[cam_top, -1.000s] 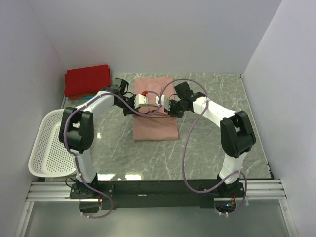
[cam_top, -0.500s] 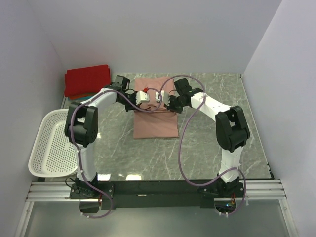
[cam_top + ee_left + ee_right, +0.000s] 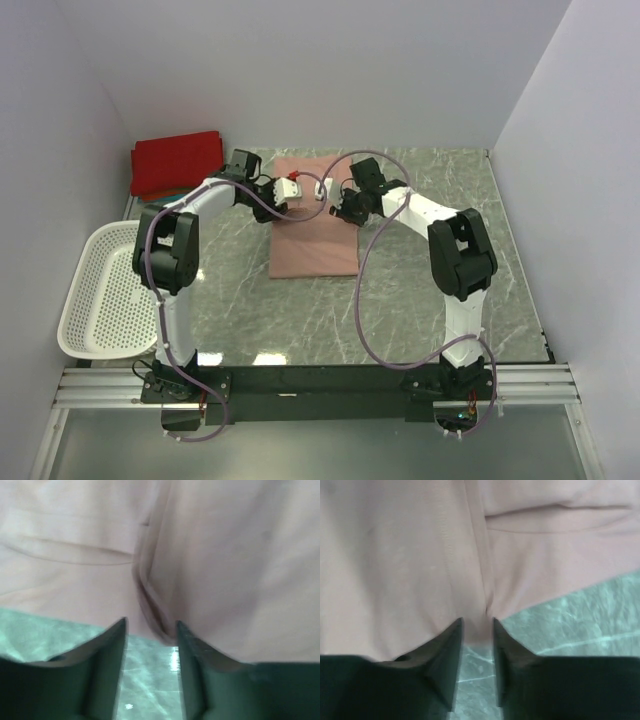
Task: Fold and stack the t-shirts
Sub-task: Fold the tshirt
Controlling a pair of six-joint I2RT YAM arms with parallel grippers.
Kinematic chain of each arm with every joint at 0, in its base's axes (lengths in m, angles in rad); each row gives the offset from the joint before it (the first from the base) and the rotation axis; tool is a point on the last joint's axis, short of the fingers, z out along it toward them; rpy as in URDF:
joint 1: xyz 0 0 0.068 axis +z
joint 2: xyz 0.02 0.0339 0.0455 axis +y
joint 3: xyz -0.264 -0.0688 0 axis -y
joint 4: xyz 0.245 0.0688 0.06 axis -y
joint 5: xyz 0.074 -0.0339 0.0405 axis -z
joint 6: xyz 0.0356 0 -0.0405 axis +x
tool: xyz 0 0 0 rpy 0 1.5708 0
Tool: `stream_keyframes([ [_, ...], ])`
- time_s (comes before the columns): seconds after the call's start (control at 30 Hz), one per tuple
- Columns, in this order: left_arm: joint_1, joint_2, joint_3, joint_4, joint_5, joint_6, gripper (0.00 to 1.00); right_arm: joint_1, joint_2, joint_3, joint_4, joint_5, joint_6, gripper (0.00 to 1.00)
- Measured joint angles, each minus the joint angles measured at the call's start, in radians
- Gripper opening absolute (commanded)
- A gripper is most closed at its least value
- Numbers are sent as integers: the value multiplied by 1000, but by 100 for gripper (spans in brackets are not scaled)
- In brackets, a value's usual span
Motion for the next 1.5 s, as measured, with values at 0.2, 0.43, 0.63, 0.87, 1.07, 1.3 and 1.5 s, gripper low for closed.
stream_keyframes([
  [0.2, 47, -77, -102, 116, -29, -116, 65, -27, -25, 29, 36, 42, 80, 41],
  [0.43, 87, -448, -445, 144, 26, -177, 63, -29, -304, -129, -28, -10, 109, 34],
  [0.63, -29, -673, -727, 203, 38, -146, 63, 118, -526, -453, 18, -30, 70, 34],
  [0.87, -109, -685, -902, 309, -6, -76, 61, 195, -522, -673, 84, 22, -11, 36],
  [1.07, -158, -664, -943, 425, -50, -36, 60, 206, -506, -690, 192, 56, -57, 36],
  [1.3, -172, -592, -943, 519, -97, -7, 55, 210, -463, -714, 261, 74, -85, 35],
  [1.5, -180, -546, -925, 531, -117, 35, 26, 219, -462, -729, 278, 81, -104, 14],
])
